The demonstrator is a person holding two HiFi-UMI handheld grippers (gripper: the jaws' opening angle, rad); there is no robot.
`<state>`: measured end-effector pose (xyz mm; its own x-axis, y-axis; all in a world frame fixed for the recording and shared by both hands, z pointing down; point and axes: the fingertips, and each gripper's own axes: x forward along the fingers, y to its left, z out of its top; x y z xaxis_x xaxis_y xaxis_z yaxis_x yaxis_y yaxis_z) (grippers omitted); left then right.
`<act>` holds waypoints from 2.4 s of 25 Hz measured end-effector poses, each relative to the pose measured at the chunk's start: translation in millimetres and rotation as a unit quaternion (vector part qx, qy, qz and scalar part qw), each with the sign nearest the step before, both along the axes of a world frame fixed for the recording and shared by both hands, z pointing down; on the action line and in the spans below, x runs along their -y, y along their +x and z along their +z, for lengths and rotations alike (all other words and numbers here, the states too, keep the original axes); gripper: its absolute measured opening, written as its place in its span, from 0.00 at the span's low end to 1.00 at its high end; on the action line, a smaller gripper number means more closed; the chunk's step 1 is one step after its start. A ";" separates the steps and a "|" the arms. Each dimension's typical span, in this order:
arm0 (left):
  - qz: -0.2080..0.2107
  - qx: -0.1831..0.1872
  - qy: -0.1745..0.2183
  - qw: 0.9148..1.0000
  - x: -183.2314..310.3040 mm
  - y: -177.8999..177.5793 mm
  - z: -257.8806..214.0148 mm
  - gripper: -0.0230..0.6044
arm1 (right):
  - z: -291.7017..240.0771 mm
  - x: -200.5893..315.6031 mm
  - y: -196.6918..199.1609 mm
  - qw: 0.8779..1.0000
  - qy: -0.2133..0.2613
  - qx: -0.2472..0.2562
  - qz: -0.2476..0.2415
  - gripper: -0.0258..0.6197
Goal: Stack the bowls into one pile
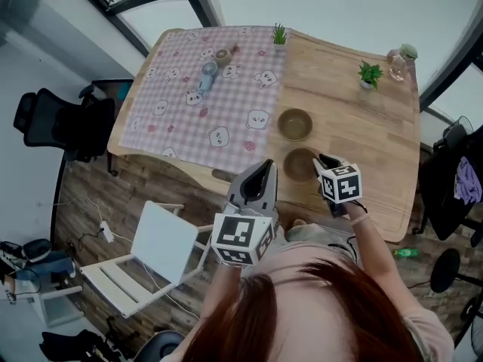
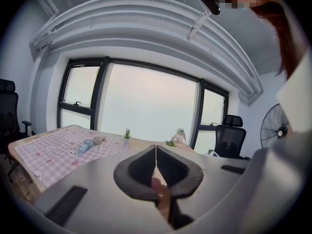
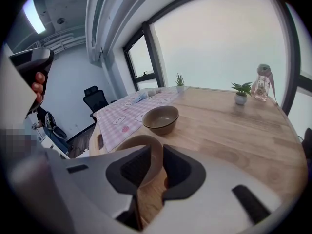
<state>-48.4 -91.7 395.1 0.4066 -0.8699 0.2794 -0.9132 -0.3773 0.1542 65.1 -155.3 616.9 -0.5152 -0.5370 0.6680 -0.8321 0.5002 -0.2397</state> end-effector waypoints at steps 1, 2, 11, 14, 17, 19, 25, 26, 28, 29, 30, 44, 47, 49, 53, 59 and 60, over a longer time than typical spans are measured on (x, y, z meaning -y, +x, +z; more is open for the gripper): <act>0.004 0.000 0.000 1.000 2.2 -2.1 -0.1 0.05 | 2.0 0.1 0.1 1.000 -0.002 -0.002 0.005 0.16; 0.008 0.001 -0.001 1.000 4.5 -4.5 -0.1 0.06 | 4.0 0.2 0.2 1.000 -0.004 -0.005 0.010 0.16; 0.049 0.004 -0.009 0.999 22.7 -22.2 1.2 0.06 | 25.6 -3.6 1.1 0.998 -0.028 -0.025 0.058 0.16; 0.060 0.005 -0.011 0.998 26.0 -26.4 2.6 0.05 | 31.1 -2.9 2.5 0.996 -0.035 -0.023 0.075 0.16; 0.073 0.003 -0.013 0.997 27.9 -28.4 2.8 0.05 | 35.0 -4.2 5.5 0.994 -0.046 -0.016 0.094 0.16; 0.079 0.002 -0.014 0.997 28.5 -31.1 3.3 0.05 | 36.5 -5.3 5.8 0.993 -0.051 -0.013 0.104 0.16; 0.095 0.001 -0.013 0.995 28.9 -41.8 4.6 0.05 | 38.5 -10.1 4.3 0.990 -0.052 -0.023 0.127 0.10; 0.099 0.000 -0.013 0.995 29.0 -43.4 4.3 0.06 | 38.2 -11.1 4.6 0.990 -0.053 -0.026 0.132 0.10; 0.106 -0.002 -0.011 0.994 29.0 -46.8 3.5 0.06 | 36.8 -13.3 4.0 0.988 -0.053 -0.027 0.140 0.08; 0.110 -0.002 -0.010 0.994 28.9 -48.6 3.3 0.06 | 35.8 -14.4 3.0 0.988 -0.053 -0.027 0.143 0.08; 0.113 -0.002 -0.009 0.994 28.8 -50.5 3.2 0.06 | 34.7 -15.2 1.8 0.988 -0.053 -0.025 0.146 0.07; 0.170 -0.016 -0.001 0.985 27.7 -82.5 0.9 0.06 | 9.8 -32.6 -12.2 0.977 -0.028 -0.021 0.212 0.06; 0.177 -0.016 -0.002 0.984 28.6 -89.1 1.1 0.05 | 2.0 -34.0 -15.1 0.975 -0.022 -0.020 0.221 0.06; 0.180 -0.017 -0.002 0.983 29.9 -91.1 1.5 0.06 | -5.0 -33.3 -15.5 0.973 -0.018 -0.015 0.229 0.06; 0.185 -0.019 -0.003 0.983 31.4 -91.7 1.8 0.06 | -19.0 -28.8 -14.7 0.971 -0.006 -0.001 0.240 0.06; 0.181 -0.022 -0.003 0.983 37.9 -92.2 0.7 0.05 | -30.6 -17.3 -17.0 0.970 0.004 0.011 0.242 0.06; 0.180 -0.022 -0.004 0.983 39.2 -91.5 0.9 0.06 | -31.8 -15.3 -17.1 0.970 0.005 0.012 0.241 0.06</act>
